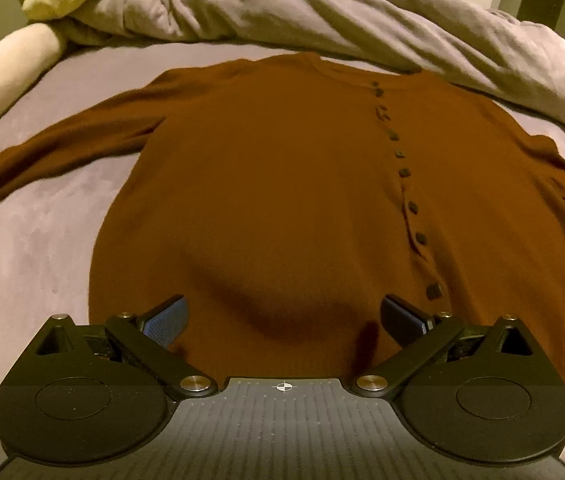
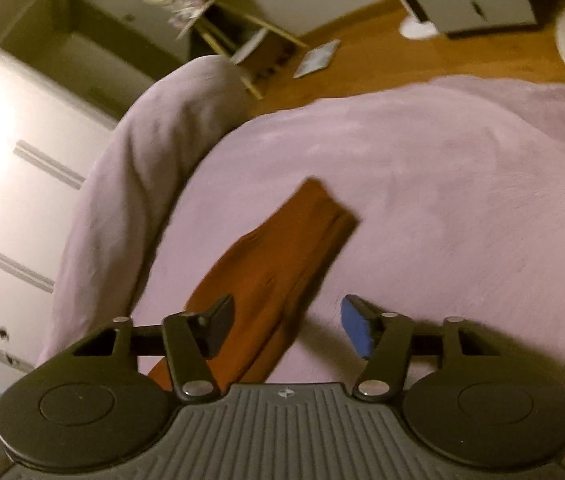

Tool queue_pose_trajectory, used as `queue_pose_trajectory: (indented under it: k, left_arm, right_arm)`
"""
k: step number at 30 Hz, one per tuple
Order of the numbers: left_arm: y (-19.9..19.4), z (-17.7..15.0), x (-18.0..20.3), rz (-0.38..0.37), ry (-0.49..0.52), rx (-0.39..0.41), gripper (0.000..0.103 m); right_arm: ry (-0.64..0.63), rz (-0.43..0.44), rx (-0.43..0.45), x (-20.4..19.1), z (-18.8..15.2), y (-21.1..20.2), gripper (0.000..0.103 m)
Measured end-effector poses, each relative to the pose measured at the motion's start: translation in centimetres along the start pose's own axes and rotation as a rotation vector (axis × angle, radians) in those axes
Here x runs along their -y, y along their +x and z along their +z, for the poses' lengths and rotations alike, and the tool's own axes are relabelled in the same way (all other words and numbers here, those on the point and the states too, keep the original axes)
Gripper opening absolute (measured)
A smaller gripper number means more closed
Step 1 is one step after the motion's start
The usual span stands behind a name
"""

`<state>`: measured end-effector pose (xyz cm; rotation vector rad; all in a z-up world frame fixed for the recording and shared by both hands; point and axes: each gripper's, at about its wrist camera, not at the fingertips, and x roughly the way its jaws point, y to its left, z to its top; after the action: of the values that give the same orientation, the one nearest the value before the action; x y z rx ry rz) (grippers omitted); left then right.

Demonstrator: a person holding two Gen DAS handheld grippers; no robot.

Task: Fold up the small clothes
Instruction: 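Grasp the cuff of a brown cardigan sleeve with the right tool, then fold the held sleeve across the cardigan body and open the right tool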

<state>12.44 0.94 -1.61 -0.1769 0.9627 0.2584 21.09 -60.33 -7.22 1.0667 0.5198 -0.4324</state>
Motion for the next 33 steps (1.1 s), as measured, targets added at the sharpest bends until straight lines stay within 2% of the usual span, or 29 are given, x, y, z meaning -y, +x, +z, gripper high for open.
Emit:
queue_pose_trajectory:
  k: [2, 4, 6, 7, 8, 9, 13, 17, 20, 25, 29, 31, 32, 33]
  left_arm:
    - [0.6, 0.2, 0.1, 0.006, 0.001, -0.015, 0.103]
    - [1.1, 0.0, 0.4, 0.013, 0.009, -0.034, 0.103]
    - [1.7, -0.1, 0.5, 0.019, 0.017, -0.047, 0.103]
    - [1.9, -0.2, 0.6, 0.019, 0.017, -0.052, 0.103]
    - [2.0, -0.2, 0.5, 0.018, 0.017, -0.056, 0.103]
    - [2.1, -0.2, 0.5, 0.015, 0.018, -0.06, 0.103]
    - [2.4, 0.2, -0.2, -0.013, -0.005, -0.09, 0.103]
    - [2.0, 0.6, -0.6, -0.021, -0.002, -0.082, 0.103]
    - [1.7, 0.9, -0.8, -0.026, -0.004, -0.072, 0.103]
    - [1.2, 1.7, -1.8, -0.059, -0.049, -0.052, 0.103]
    - [0.6, 2.6, -1.9, -0.087, -0.028, -0.021, 0.103]
    - [0.5, 3.2, -1.4, -0.111, -0.013, -0.015, 0.103]
    - [0.4, 3.6, -0.9, -0.137, -0.01, -0.013, 0.103]
    - [0.3, 4.0, -0.3, -0.17, -0.008, -0.011, 0.103]
  right_arm:
    - [0.025, 0.016, 0.012, 0.3, 0.7, 0.7, 0.047]
    - [0.029, 0.021, 0.031, 0.2, 1.0, 1.2, 0.042]
    - [0.009, -0.004, 0.033, -0.2, 1.2, 1.9, 0.026]
    - [-0.003, -0.016, 0.033, -0.3, 1.2, 2.3, 0.022]
    - [-0.013, -0.026, 0.032, -0.4, 1.3, 2.5, 0.012]
    - [-0.023, -0.033, 0.033, -0.6, 1.5, 2.2, 0.008]
    - [-0.124, -0.064, 0.061, -2.2, 1.3, 1.6, 0.006]
    - [-0.311, -0.062, 0.112, -5.7, -0.6, 0.0, 0.006]
    - [-0.49, -0.005, 0.137, -9.9, -3.7, -1.0, 0.006]
    - [-0.816, 0.173, 0.101, -16.5, -12.9, -2.5, 0.006]
    - [-1.019, 0.286, -0.002, -18.5, -21.4, -2.9, 0.006]
    - [-1.112, 0.304, -0.078, -18.5, -25.2, -2.5, 0.006]
    - [-1.145, 0.3, -0.121, -18.3, -26.7, -2.3, 0.008]
    - [-1.166, 0.288, -0.157, -18.1, -28.0, -2.4, 0.017]
